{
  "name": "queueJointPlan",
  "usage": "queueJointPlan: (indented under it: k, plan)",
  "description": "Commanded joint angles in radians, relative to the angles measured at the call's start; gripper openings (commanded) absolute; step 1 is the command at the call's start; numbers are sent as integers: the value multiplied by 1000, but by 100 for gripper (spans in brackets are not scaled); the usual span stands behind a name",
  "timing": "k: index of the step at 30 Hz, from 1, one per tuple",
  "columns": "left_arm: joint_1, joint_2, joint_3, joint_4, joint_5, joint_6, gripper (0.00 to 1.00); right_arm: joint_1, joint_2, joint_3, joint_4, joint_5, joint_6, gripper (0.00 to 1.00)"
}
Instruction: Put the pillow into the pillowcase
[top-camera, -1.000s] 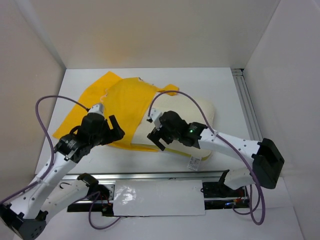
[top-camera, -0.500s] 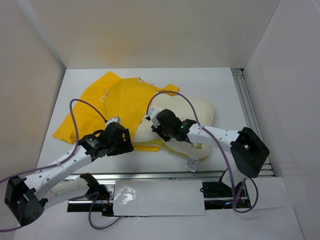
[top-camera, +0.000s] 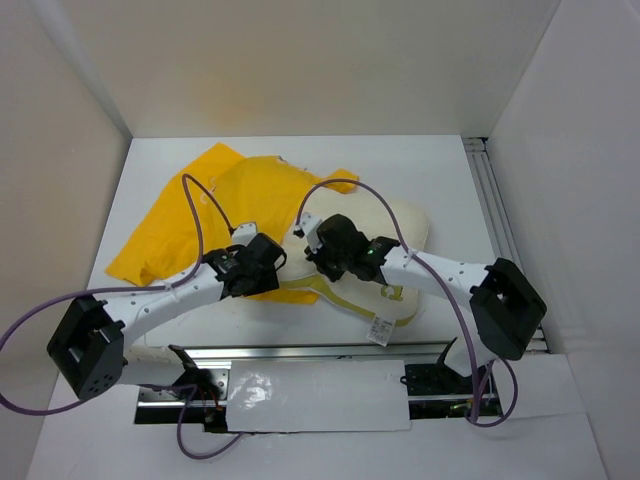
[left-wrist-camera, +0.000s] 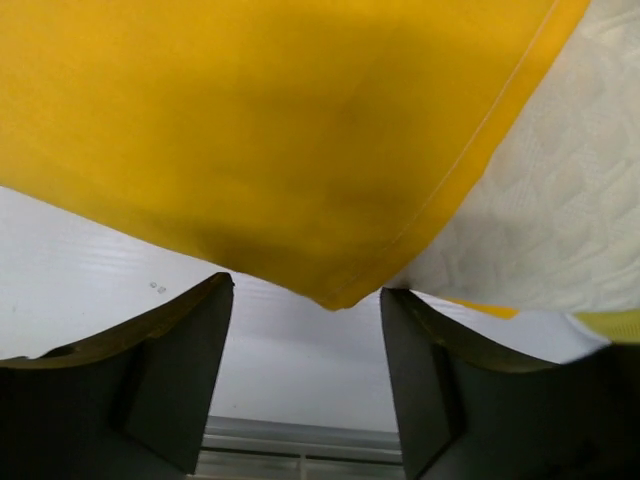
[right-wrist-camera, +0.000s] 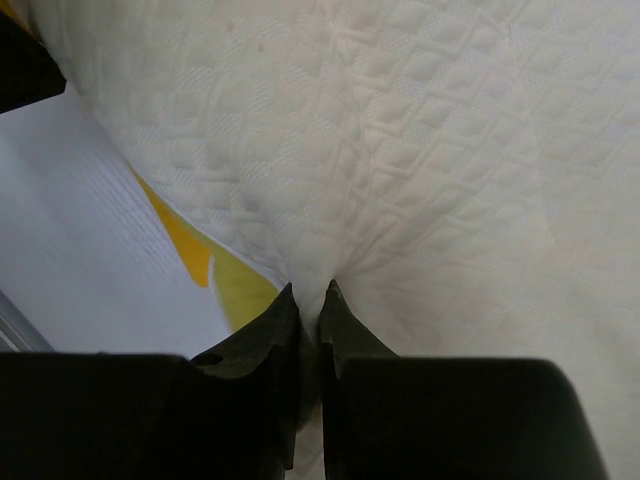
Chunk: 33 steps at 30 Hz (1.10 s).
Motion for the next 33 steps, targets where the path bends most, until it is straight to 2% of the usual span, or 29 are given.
queueJointPlan:
  k: [1,2,5,6,8,9,14,19,22,25,29,33]
  plan:
    - [8,47,39,25,-97,1,71,9,-67,22,55,-51,25,4]
    - [20,58,55,25,-88,1,63,9,-77,22,65,-51,36,0]
    - [20,68,66,-15,-111,-8,48,9,-77,31,65,-36,45,0]
    - [20,68,66,-27,-111,-19,36,9,-77,43,65,-36,45,0]
    - [20,58,66,-36,-111,-19,20,9,-77,54,65,-27,54,0]
    - [20,42,66,-36,-111,-28,0,9,-77,54,74,-27,65,0]
    - [-41,-3,79,-27,-120,-2,0,9,-86,63,193,10,158,0]
    - [-196,-3,180,62,-37,62,0,9,-117,100,422,160,322,0]
    - [-304,17,275,71,-8,119,0,9,-117,114,560,220,350,0]
    - [-368,17,358,80,76,164,0,9,-126,53,747,242,385,0]
    - [-380,-60,359,132,188,182,0,18,-162,-96,947,274,413,0]
    - [-380,-112,320,131,147,147,0,28,-186,-263,1016,262,450,0]
